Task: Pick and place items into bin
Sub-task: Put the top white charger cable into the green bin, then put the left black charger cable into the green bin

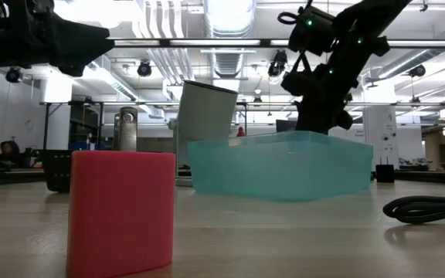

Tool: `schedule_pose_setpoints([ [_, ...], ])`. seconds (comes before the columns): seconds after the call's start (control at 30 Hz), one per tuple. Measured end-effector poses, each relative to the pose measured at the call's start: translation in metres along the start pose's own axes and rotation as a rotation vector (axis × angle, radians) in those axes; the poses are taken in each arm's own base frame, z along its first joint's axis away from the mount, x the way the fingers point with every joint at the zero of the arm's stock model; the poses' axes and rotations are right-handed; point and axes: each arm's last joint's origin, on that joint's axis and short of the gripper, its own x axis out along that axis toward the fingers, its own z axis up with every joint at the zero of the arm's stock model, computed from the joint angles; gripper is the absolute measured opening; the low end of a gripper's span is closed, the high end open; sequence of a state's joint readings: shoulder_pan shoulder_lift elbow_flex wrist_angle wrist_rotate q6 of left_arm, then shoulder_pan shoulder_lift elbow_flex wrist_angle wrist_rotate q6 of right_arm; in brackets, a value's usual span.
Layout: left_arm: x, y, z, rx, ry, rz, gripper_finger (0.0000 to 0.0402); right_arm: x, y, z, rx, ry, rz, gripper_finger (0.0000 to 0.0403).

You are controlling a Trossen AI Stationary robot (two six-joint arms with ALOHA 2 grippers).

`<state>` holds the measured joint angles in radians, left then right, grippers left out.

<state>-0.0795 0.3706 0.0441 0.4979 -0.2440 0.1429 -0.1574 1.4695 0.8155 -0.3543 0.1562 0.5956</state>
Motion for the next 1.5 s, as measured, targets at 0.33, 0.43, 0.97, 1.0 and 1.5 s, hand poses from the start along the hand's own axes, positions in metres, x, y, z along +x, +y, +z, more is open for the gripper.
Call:
schedule_pose_setpoints([
  [0.33, 0.000, 0.000, 0.000, 0.001, 0.002, -0.001, 0.0183, 0.018, 0.005, 0.002, -0.013, 0.044, -0.029, 0.0025],
  [0.43, 0.000, 0.000, 0.000, 0.000, 0.001, -0.001, 0.0183, 0.021, 0.006, 0.002, -0.014, 0.050, -0.034, 0.0025],
  [0.97, 0.000, 0.000, -0.001, 0.002, 0.007, -0.001, 0.0183, 0.018, 0.006, 0.003, -0.020, 0.043, -0.028, 0.0091],
  [1.0, 0.000, 0.000, -0.001, 0.002, 0.008, -0.001, 0.0183, 0.018, 0.006, 0.003, -0.020, 0.043, -0.028, 0.0094],
  [1.5, 0.000, 0.000, -0.002, 0.003, 0.012, -0.002, 0.0183, -0.009, 0.013, 0.006, -0.042, 0.019, 0.104, 0.0082],
])
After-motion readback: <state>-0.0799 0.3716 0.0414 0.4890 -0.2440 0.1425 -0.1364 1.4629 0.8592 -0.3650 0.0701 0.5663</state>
